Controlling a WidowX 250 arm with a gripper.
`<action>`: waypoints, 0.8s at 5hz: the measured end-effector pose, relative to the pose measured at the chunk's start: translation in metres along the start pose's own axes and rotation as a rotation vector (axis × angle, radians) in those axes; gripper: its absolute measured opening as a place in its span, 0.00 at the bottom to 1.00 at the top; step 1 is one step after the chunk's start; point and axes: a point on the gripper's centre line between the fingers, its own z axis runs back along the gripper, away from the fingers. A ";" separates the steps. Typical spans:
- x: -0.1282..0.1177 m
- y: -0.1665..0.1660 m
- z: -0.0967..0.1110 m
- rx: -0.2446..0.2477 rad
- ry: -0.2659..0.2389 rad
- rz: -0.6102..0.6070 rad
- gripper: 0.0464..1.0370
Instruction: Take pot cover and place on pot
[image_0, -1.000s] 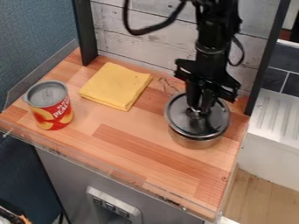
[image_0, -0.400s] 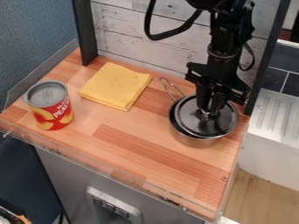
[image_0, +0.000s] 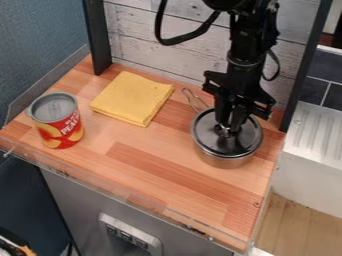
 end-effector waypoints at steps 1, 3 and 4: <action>0.000 0.002 -0.001 -0.020 -0.002 0.009 0.23; -0.004 -0.003 -0.001 -0.038 0.012 0.029 0.56; -0.007 0.001 0.017 0.008 0.020 0.041 0.85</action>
